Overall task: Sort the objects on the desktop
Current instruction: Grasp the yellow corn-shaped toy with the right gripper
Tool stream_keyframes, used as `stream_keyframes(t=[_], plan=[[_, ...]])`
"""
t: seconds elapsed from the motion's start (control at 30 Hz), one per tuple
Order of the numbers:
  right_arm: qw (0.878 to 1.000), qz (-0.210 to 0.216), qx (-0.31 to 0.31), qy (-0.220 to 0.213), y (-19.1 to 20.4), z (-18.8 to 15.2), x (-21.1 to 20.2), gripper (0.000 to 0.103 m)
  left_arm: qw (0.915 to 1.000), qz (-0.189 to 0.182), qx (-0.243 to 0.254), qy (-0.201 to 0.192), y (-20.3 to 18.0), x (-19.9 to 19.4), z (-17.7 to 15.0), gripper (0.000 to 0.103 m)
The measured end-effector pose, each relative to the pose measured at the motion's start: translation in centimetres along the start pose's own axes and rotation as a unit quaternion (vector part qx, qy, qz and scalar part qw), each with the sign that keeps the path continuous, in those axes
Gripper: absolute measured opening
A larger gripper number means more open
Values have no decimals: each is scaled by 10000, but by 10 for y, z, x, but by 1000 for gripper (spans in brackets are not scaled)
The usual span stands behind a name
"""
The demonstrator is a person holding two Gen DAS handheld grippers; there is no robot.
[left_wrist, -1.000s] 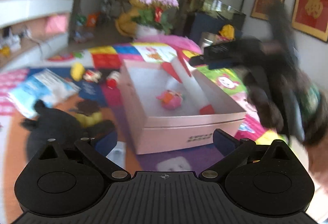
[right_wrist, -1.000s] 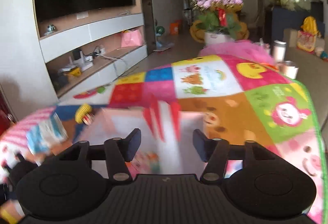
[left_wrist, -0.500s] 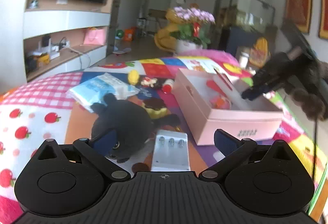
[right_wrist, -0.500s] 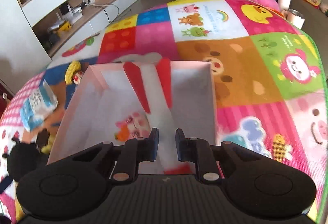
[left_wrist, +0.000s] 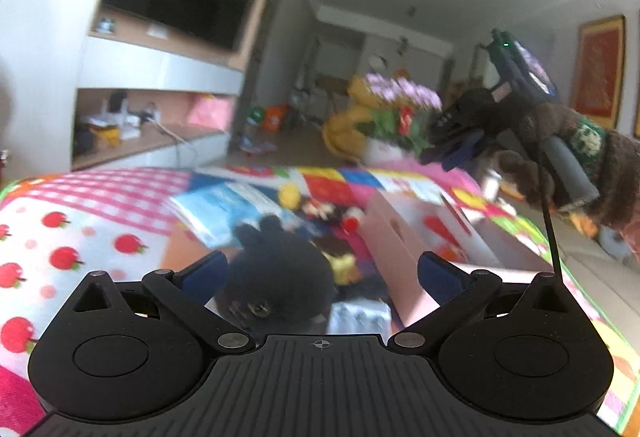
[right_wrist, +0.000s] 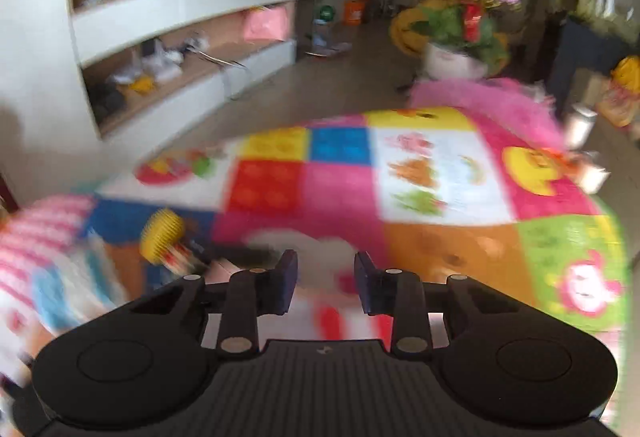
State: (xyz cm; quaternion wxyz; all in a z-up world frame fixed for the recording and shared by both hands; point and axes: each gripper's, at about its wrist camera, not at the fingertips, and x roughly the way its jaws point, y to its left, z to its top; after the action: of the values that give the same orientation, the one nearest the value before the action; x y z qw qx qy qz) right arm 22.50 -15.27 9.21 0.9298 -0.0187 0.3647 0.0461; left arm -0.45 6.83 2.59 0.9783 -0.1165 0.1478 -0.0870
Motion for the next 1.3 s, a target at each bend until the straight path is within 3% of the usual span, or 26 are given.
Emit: stream_keyframes(t=[0.07, 0.2, 0.27, 0.33, 0.4, 0.47, 0.53, 0.73, 0.83, 0.93, 1.0, 1.1, 1.2, 1.23, 1.3], plan=[[9989, 244, 275, 303, 14, 20, 17, 50, 9999, 62, -125, -41, 5, 0, 0, 103], [9875, 365, 942, 1211, 41, 52, 86, 50, 9992, 41, -385, -103, 13, -3, 3, 103], [9801, -29, 1215, 1569, 44, 61, 126, 50, 9989, 62, -452, -129, 16, -5, 3, 103], [9683, -447, 1503, 1944, 39, 62, 156, 50, 9987, 70, -510, -67, 19, -4, 4, 103], [9547, -436, 1877, 2269, 30, 54, 174, 50, 9983, 76, -575, 13, 22, -2, 4, 103], [9497, -252, 1950, 2439, 30, 42, 180, 52, 9981, 84, -597, 99, 22, -2, 4, 103], [9585, -189, 1629, 2331, 40, 39, 176, 51, 9982, 95, -570, 155, 22, 0, 4, 103], [9664, 362, 646, 2461, 84, 24, 157, 43, 9978, 214, -559, 299, 22, 2, 2, 103], [9625, 615, 144, 2638, 104, 16, 140, 40, 9973, 248, -589, 353, 22, 2, 1, 103], [9485, 893, -287, 3025, 122, 10, 119, 40, 9973, 241, -577, 379, 19, 2, 1, 103], [9558, 958, -591, 2715, 130, 17, 96, 42, 9971, 238, -595, 408, 20, 2, 2, 103], [9756, 678, -623, 1991, 133, 36, 84, 49, 9963, 264, -688, 443, 21, 3, 1, 103], [9904, 611, -426, 1166, 139, 49, 100, 67, 9954, 299, -744, 533, 23, 5, 0, 103], [9913, 646, -434, 1060, 144, 52, 114, 69, 9951, 311, -759, 552, 25, 7, 1, 103], [9855, 894, -550, 1333, 155, 51, 143, 69, 9948, 311, -788, 567, 26, 6, 0, 103]])
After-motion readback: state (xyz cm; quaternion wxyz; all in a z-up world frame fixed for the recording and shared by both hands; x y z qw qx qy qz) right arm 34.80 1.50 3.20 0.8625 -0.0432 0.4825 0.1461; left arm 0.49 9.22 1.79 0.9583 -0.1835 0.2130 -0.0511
